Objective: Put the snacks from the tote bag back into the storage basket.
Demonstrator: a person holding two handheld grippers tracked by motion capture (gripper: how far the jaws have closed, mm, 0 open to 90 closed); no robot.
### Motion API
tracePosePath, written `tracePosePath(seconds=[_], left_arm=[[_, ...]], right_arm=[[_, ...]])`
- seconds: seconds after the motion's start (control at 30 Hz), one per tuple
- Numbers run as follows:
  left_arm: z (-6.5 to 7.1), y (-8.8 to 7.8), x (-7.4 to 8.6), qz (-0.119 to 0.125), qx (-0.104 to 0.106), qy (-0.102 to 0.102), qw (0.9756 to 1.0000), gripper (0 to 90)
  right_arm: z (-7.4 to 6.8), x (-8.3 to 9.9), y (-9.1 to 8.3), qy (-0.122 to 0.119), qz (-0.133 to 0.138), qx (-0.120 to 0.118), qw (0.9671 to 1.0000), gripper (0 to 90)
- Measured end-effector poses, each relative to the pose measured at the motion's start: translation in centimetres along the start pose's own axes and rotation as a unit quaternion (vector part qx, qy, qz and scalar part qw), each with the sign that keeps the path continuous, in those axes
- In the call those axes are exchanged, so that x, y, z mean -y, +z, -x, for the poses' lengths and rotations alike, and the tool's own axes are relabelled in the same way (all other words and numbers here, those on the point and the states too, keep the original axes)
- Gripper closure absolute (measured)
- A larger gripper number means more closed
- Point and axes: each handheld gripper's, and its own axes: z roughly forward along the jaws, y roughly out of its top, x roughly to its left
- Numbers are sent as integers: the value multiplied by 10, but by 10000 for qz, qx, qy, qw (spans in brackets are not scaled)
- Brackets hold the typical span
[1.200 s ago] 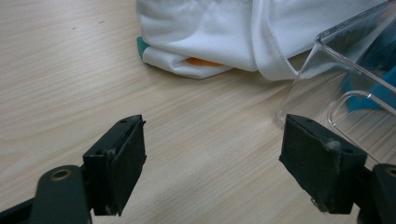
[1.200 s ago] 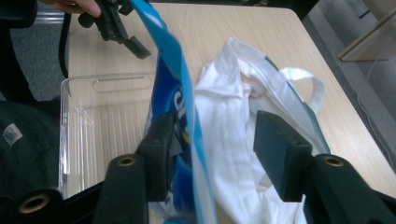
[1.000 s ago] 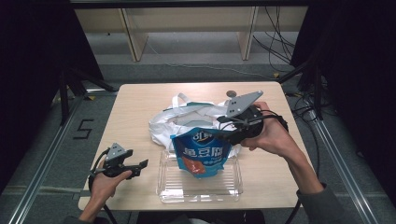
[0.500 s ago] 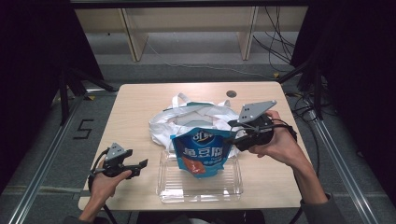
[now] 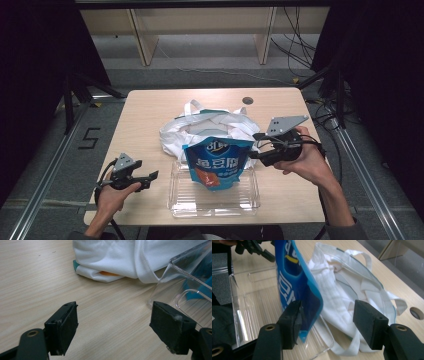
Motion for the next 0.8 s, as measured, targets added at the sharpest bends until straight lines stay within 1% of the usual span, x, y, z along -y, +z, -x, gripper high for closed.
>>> tracePosePath(seconds=[0.03,0.07,0.13,0.17,0.27,0.3,0.33,0.37,0.4,0.47,0.5,0.53,0.6,0.63,0.7,0.73,0.8], left_arm=[[0,0,0,4,14,-26,10000,215],[1,0,-1,3,0,-20,10000,215],[0,0,-1,7,1,-30,10000,215],[0,0,-1,16,-16,-13,10000,215],[0,0,-1,8,-18,-7,10000,215],[0,0,-1,15,-18,-11,10000,215],[0,0,-1,15,-16,-19,10000,215],[0,0,-1,6,6,-16,10000,215],[0,1,-1,20,-15,-26,10000,215],[0,1,-1,22,1,-65,10000,214],[0,1,-1,17,-5,-95,10000,214],[-1,1,-1,22,-5,-98,9999,214],[0,2,-2,34,4,-102,9999,215],[0,2,-2,15,6,-42,10000,214],[0,2,-2,16,11,-65,10000,214],[0,2,-2,4,29,-60,10000,215],[0,2,-1,16,17,-85,10000,215]], right_arm=[[3,3,0,-76,-26,-17,10000,407],[3,5,1,-23,-6,25,10000,404],[4,6,1,0,24,33,10000,401],[6,9,-1,60,19,65,10000,394],[8,13,-3,106,63,79,9999,393],[7,14,-4,156,65,94,9998,392],[9,19,-6,222,62,104,9997,388],[10,21,-6,150,60,100,9998,385],[11,23,-7,238,31,123,9996,383],[13,25,-8,230,-3,87,9997,382],[15,30,-9,294,17,154,9994,381],[15,32,-10,385,-2,159,9991,381],[18,35,-10,385,-45,220,9990,378],[18,37,-11,460,-116,240,9986,375],[19,39,-10,445,-117,248,9986,374],[22,43,-11,525,-203,263,9981,371],[25,47,-10,573,-214,287,9977,371]])
